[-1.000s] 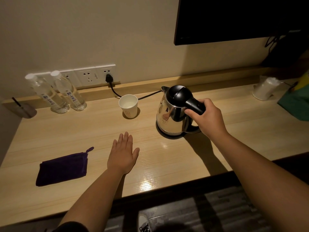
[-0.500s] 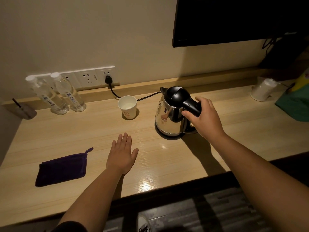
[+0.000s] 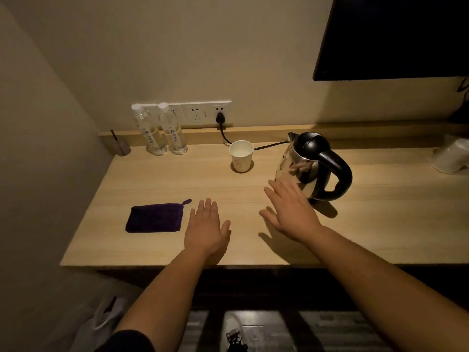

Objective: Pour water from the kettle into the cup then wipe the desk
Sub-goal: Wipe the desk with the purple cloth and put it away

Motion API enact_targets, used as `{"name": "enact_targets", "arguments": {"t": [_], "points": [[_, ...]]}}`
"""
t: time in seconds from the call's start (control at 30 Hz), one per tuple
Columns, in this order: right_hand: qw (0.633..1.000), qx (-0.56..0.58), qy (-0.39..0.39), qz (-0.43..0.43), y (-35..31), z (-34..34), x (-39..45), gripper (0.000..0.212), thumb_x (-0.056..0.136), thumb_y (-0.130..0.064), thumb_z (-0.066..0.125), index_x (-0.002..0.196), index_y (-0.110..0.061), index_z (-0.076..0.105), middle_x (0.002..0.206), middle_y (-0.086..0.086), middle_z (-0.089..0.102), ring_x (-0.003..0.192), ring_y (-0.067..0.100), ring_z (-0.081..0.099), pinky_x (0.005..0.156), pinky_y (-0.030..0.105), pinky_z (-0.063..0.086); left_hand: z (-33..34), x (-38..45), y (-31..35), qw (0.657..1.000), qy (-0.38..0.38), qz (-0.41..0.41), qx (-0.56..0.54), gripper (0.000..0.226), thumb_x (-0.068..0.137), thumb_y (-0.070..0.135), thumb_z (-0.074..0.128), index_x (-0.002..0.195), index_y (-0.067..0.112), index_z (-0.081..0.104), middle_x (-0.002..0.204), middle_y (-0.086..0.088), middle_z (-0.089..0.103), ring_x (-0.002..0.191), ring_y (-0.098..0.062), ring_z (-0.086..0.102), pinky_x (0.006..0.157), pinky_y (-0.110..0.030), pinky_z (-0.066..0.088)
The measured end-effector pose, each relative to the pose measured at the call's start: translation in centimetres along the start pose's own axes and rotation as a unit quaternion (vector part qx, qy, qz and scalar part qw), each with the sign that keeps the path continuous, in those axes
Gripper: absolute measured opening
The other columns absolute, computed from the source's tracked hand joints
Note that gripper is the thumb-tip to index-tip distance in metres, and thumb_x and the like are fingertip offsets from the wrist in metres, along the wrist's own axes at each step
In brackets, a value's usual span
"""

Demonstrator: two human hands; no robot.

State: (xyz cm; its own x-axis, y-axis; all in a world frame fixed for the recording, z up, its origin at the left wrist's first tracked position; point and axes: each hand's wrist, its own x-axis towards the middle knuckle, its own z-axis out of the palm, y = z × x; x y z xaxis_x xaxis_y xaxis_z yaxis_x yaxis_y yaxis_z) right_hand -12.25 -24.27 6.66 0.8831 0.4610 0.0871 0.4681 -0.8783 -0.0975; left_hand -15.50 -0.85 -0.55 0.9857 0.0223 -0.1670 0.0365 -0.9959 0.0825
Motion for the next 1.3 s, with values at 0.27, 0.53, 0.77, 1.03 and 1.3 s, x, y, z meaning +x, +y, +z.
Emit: {"name": "enact_targets", "arguments": {"t": [0.27,0.53,0.77,1.03,1.3], "points": [[0.994,0.017,-0.071,-0.079,-8.5,2.9,1.7,0.066,0.095,-0.056,0.032,0.147,-0.015,0.029,0.157,0.007,0.024,0.145,0.026,0.01,0.115,0.044,0.005,-1.6,-8.8,-9.1,0.988,0.047,-0.147,-0.023,0.072,0.095,0.052,0.024,0.152,0.01,0.008,0.161,-0.009,0.006,0.146,-0.025,0.002,0.117,-0.041,0.001],[0.986,0.037,-0.065,-0.15,-18.5,4.5,6.1,0.061,0.095,-0.052,0.038,0.143,-0.015,0.036,0.153,0.007,0.033,0.142,0.027,0.019,0.114,0.042,0.008,-2.8,-12.1,-18.0,0.97,0.074,-0.231,-0.035,0.069,0.098,0.048,0.024,0.151,0.008,0.005,0.16,-0.011,0.003,0.146,-0.025,-0.003,0.116,-0.041,-0.005],[0.978,0.03,-0.063,-0.198,-26.1,6.6,9.8,0.053,0.092,-0.052,0.041,0.131,-0.016,0.047,0.139,0.005,0.047,0.129,0.023,0.036,0.11,0.041,0.027,-3.0,-12.8,-25.6,0.958,0.092,-0.26,-0.072,0.068,0.099,0.047,0.026,0.151,0.007,0.008,0.16,-0.012,0.007,0.146,-0.026,0.002,0.116,-0.04,-0.002],[0.97,-0.006,-0.123,-0.21,-29.3,9.4,13.4,0.064,0.095,-0.054,0.033,0.145,-0.013,0.032,0.154,0.007,0.03,0.141,0.026,0.021,0.115,0.044,0.018,-1.2,-11.5,-31.3,0.942,0.091,-0.308,-0.1,0.068,0.099,0.046,0.026,0.151,0.005,0.008,0.16,-0.013,0.008,0.146,-0.026,0.003,0.115,-0.04,-0.002],[0.962,-0.022,-0.176,-0.209,-28.1,15.0,16.3,0.084,0.088,-0.071,0.006,0.151,-0.016,0.002,0.161,0.006,-0.002,0.145,0.027,-0.003,0.116,0.049,0.003,2.6,-6.8,-33.2,0.917,0.075,-0.363,-0.149,0.069,0.099,0.047,0.022,0.151,0.006,0.005,0.16,-0.013,0.005,0.146,-0.025,0.002,0.116,-0.04,-0.001]]}}
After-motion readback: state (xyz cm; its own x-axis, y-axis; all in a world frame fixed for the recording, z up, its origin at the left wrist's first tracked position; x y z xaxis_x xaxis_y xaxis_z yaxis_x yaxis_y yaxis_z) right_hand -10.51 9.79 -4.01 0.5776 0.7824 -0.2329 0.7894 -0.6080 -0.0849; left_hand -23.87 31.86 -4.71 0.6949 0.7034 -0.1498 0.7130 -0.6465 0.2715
